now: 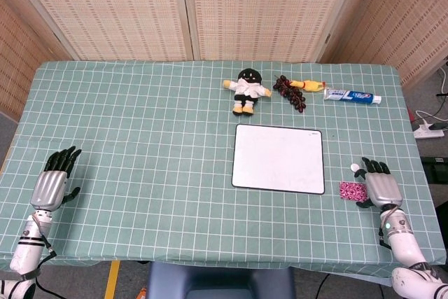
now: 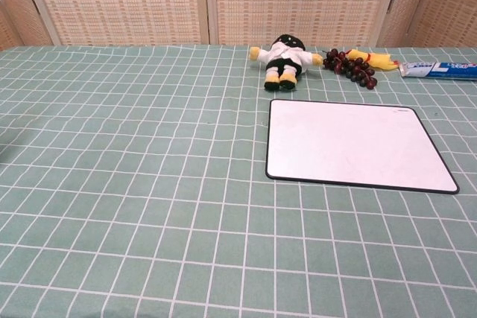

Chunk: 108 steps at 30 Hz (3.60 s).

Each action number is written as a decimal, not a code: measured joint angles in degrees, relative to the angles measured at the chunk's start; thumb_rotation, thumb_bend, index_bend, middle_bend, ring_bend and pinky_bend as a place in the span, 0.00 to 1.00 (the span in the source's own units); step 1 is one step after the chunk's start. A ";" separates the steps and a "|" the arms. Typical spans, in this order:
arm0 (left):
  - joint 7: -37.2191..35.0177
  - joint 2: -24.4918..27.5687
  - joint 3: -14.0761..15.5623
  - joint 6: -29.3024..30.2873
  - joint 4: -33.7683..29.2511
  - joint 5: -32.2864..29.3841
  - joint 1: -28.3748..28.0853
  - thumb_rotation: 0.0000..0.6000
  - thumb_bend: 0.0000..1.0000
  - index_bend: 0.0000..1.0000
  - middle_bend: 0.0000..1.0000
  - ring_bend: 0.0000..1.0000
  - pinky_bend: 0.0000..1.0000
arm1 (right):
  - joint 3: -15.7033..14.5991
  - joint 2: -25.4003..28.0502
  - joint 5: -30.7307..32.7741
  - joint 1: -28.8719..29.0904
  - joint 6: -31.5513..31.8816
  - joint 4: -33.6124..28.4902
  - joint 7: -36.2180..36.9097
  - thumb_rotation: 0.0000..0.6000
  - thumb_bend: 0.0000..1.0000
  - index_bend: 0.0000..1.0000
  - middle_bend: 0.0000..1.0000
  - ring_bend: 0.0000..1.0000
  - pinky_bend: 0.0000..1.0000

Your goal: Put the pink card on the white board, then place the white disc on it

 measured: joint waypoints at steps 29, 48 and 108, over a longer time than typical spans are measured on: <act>-0.58 0.00 0.14 -0.70 0.21 0.00 -0.27 1.00 0.22 0.00 0.00 0.00 0.00 | -0.04 1.05 2.66 1.32 -3.02 -1.43 -0.63 1.00 0.00 0.45 0.00 0.00 0.00; -0.63 0.14 0.20 -0.93 0.20 -0.03 -0.35 1.00 0.22 0.00 0.00 0.00 0.00 | 1.73 4.12 -1.88 1.69 0.98 -7.35 4.65 1.00 0.03 0.46 0.00 0.00 0.00; -3.12 1.42 -0.61 -0.11 -0.64 -0.48 -0.03 1.00 0.22 0.00 0.00 0.00 0.00 | 4.84 -0.58 18.71 18.38 -8.76 3.69 -9.55 1.00 0.01 0.40 0.00 0.00 0.00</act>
